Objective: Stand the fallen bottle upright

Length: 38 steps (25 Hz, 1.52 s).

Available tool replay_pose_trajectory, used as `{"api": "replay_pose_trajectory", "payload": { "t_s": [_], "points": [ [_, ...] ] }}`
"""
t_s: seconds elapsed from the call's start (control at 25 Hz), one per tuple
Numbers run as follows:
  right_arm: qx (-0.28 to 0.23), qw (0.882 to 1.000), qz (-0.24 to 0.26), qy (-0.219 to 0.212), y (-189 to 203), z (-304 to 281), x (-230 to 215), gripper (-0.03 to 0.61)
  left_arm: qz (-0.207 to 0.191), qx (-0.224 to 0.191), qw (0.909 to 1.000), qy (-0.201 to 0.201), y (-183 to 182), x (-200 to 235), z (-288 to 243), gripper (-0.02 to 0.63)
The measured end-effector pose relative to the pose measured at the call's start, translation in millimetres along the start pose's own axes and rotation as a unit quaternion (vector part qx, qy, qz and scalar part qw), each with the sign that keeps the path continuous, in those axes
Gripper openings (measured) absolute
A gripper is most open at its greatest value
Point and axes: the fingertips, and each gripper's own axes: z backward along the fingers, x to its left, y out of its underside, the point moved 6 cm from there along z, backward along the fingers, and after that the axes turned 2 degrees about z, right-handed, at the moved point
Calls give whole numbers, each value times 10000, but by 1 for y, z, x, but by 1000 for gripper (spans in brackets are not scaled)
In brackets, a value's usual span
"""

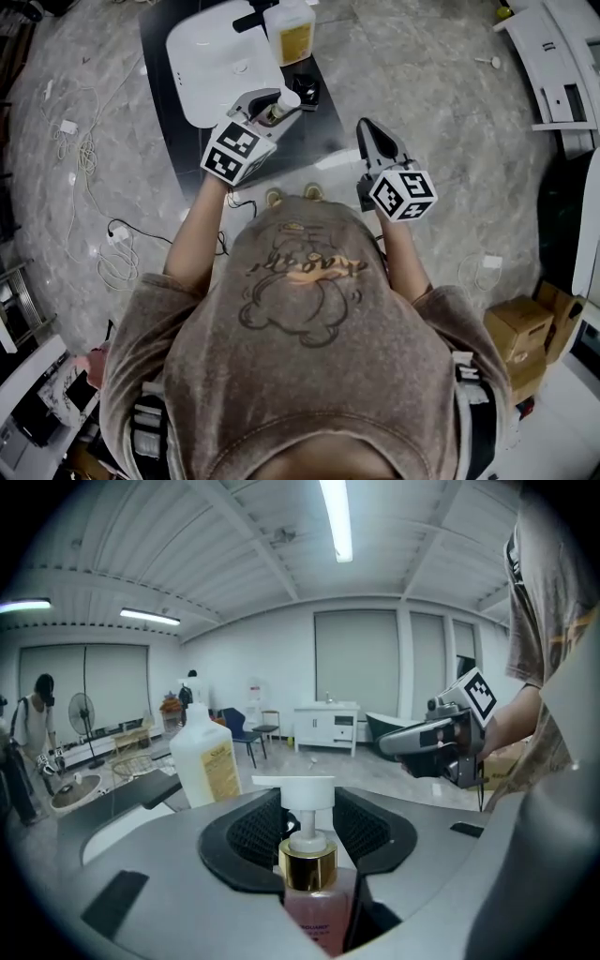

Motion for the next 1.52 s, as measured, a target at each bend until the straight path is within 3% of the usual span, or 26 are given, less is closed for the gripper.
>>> {"api": "replay_pose_trajectory", "payload": {
  "t_s": [0.6,0.96,1.52],
  "points": [
    [238,9953,264,-903,-1,-42,37,-3,596,-994,9896,-853,11,22,73,183],
    [397,9893,377,-1351,3,-60,55,-3,713,-1137,9849,-1095,21,19,94,183],
    [526,9819,484,-1754,6,-75,75,-3,743,-995,9874,-978,28,6,112,184]
  ]
}}
